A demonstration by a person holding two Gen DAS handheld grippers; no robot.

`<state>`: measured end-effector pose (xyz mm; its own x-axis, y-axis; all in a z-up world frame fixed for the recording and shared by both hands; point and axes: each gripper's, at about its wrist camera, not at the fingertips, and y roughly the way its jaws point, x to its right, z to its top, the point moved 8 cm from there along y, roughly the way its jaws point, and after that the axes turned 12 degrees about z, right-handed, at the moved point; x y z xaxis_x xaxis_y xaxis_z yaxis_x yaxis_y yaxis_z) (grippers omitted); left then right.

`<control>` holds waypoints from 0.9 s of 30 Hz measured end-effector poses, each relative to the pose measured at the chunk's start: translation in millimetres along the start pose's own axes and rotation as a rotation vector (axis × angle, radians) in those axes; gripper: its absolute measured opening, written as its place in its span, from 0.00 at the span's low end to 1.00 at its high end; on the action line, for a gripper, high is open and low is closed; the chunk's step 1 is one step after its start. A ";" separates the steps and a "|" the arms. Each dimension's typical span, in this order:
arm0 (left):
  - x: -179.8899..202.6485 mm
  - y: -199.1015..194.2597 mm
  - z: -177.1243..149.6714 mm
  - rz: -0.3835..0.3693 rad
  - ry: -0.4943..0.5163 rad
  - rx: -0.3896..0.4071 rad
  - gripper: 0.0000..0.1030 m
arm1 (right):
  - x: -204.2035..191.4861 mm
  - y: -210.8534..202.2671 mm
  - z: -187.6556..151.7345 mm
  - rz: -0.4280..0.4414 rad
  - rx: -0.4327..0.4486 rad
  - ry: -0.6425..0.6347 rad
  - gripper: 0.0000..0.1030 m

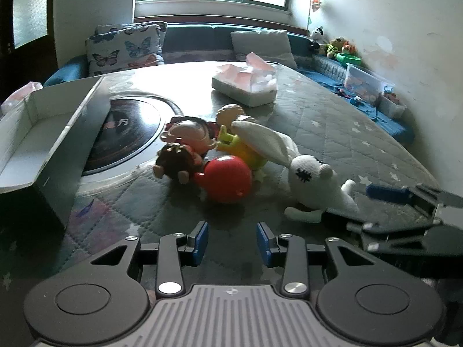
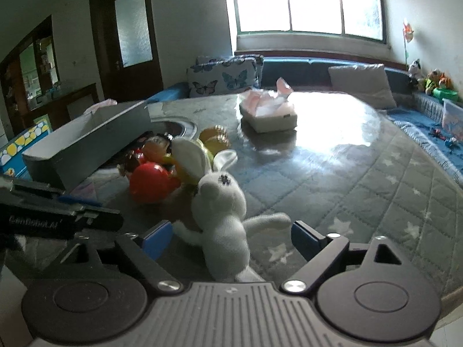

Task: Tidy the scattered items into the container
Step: 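Close the left gripper on the white rabbit plush's body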

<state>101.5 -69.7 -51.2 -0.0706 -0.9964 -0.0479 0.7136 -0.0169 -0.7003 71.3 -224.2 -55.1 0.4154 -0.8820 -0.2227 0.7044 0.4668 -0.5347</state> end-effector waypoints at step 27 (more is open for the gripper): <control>47.9 3.5 17.3 -0.145 0.059 -0.024 0.38 | -54.5 -10.7 -12.0 0.237 -0.061 -0.122 0.66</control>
<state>112.7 -118.9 -43.7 -0.2129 -0.9770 0.0136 0.6764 -0.1575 -0.7195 34.2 -182.0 -47.0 0.6332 -0.7327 -0.2495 0.5453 0.6510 -0.5281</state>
